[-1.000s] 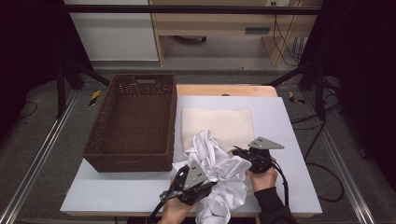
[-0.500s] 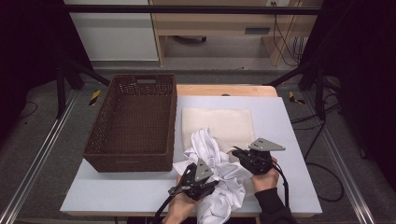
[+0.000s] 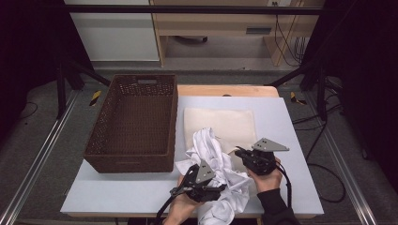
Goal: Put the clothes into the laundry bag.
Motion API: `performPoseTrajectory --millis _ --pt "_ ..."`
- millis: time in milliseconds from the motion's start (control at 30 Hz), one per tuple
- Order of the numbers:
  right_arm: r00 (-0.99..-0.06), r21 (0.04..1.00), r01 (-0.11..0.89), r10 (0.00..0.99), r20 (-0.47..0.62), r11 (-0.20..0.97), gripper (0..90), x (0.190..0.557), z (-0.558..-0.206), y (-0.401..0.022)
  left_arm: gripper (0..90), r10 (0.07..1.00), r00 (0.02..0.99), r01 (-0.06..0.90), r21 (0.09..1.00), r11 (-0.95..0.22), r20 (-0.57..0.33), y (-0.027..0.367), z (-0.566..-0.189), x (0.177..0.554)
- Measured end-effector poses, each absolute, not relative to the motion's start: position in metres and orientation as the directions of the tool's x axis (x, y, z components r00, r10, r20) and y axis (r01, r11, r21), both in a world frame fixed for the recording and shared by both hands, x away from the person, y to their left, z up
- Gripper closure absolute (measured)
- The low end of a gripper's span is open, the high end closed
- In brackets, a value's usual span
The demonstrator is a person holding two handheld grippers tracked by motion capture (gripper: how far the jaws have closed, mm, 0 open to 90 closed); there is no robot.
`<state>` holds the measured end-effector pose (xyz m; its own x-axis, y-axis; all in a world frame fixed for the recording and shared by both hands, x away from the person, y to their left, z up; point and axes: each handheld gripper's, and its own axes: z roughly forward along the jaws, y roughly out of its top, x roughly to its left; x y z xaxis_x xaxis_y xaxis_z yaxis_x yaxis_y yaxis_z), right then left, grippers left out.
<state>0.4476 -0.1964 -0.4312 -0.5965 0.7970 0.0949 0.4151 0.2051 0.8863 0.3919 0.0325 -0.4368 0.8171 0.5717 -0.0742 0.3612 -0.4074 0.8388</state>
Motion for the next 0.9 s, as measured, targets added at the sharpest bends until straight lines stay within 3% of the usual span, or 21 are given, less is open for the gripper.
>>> performPoseTrajectory --millis 100,133,167,200,267,400,567,667,833,900 --pt "-0.592 0.885 0.415 0.801 0.087 0.211 87.1 0.447 -0.432 -0.196 39.0 0.581 0.809 0.362 0.858 -0.365 -0.094 0.031 -0.432 0.391" --pt "-0.589 0.883 0.418 0.804 0.085 0.213 87.0 0.447 -0.432 -0.195 44.7 0.579 0.807 0.371 0.864 -0.342 -0.117 0.030 -0.432 0.392" --pt "-0.589 0.883 0.418 0.804 0.085 0.213 87.0 0.447 -0.432 -0.195 44.7 0.578 0.805 0.377 0.867 -0.325 -0.133 0.029 -0.432 0.393" --pt "-0.587 0.882 0.416 0.806 0.077 0.219 87.0 0.447 -0.433 -0.194 52.1 0.583 0.800 0.379 0.871 -0.313 -0.139 0.028 -0.433 0.393" --pt "-0.587 0.881 0.417 0.807 0.073 0.223 87.0 0.447 -0.434 -0.194 54.8 0.597 0.792 0.372 0.876 -0.307 -0.127 0.023 -0.435 0.392" --pt "-0.588 0.880 0.415 0.806 0.065 0.232 87.0 0.446 -0.435 -0.192 66.9 0.633 0.774 0.356 0.841 -0.408 -0.020 0.008 -0.439 0.390" --pt "-0.587 0.883 0.410 0.807 0.066 0.226 87.0 0.445 -0.430 -0.194 68.5 0.629 0.775 0.386 0.753 -0.534 0.049 -0.009 -0.456 0.397" --pt "-0.587 0.885 0.406 0.807 0.063 0.227 87.0 0.444 -0.429 -0.195 65.5 0.611 0.791 0.394 0.745 -0.538 0.023 -0.008 -0.454 0.400" --pt "-0.581 0.885 0.410 0.811 0.066 0.221 87.0 0.445 -0.431 -0.196 37.1 0.540 0.836 0.389 0.797 -0.462 -0.095 0.013 -0.438 0.396" --pt "-0.577 0.886 0.411 0.814 0.069 0.215 87.0 0.445 -0.432 -0.198 30.7 0.534 0.838 0.382 0.824 -0.419 -0.117 0.026 -0.427 0.394"
